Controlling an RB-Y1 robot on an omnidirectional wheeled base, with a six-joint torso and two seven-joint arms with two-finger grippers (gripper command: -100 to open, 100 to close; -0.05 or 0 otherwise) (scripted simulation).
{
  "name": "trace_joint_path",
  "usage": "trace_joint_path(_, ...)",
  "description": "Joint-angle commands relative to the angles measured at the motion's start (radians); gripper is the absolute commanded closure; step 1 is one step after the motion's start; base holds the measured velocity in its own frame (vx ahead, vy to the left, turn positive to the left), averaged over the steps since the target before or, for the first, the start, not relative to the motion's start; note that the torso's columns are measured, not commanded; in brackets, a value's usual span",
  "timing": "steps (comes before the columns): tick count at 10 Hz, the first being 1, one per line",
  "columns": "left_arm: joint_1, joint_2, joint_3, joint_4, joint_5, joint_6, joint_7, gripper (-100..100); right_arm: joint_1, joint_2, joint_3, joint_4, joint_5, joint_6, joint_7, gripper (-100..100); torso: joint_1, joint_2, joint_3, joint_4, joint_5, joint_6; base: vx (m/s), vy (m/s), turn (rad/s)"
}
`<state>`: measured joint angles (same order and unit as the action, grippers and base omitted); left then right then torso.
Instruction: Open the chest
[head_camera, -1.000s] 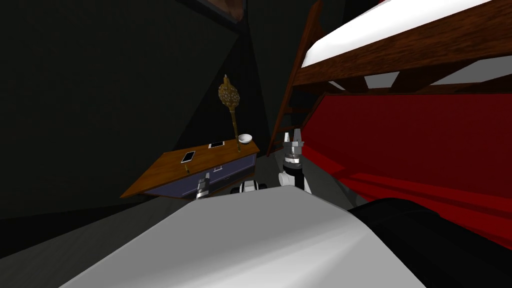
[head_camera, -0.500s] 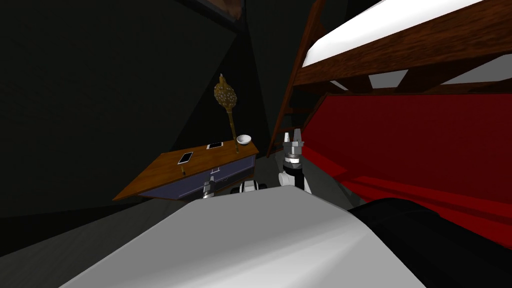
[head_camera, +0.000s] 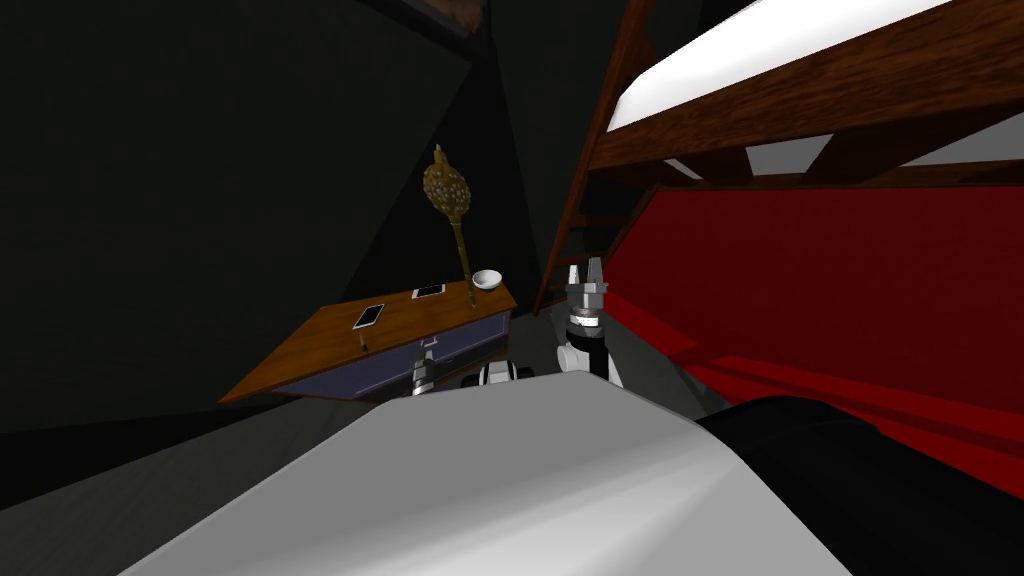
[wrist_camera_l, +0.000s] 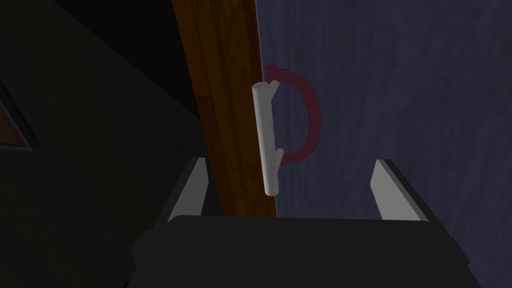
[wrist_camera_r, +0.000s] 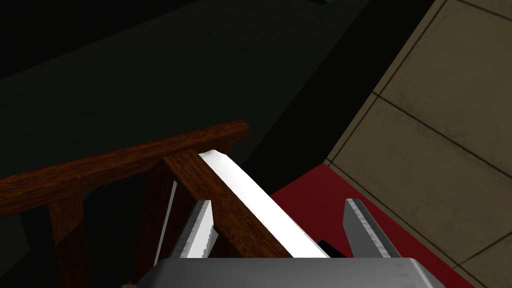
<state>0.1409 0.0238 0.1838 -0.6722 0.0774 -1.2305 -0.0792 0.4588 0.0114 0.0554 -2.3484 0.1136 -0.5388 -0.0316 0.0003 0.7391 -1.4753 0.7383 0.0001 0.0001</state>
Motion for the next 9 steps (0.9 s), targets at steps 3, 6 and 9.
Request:
trace_joint_path(3, -0.03, 0.015, 0.004, -0.051, 0.003, 0.082, 0.001, -100, 0.0, 0.0, 0.0, 0.0, 0.0, 0.0, 0.0, 0, 0.0, -0.001, -0.001, 0.0, 0.0, 0.0, -0.01, -0.01, 0.017)
trace_joint_path(6, -0.001, 0.001, 0.0, -0.029, 0.0, 0.031, -0.001, 100, 0.0, 0.0, 0.0, 0.0, 0.0, 0.0, 0.0, 0, 0.0, -0.002, -0.001, -0.001, 0.0, 0.0, 0.004, 0.005, -0.016)
trace_joint_path(9, 0.017, -0.007, -0.003, -0.015, -0.002, -0.001, 0.0, 100, 0.0, 0.0, 0.0, 0.0, 0.0, 0.0, 0.0, 0, 0.003, -0.005, -0.003, -0.002, 0.001, 0.0, 0.005, 0.012, -0.017)
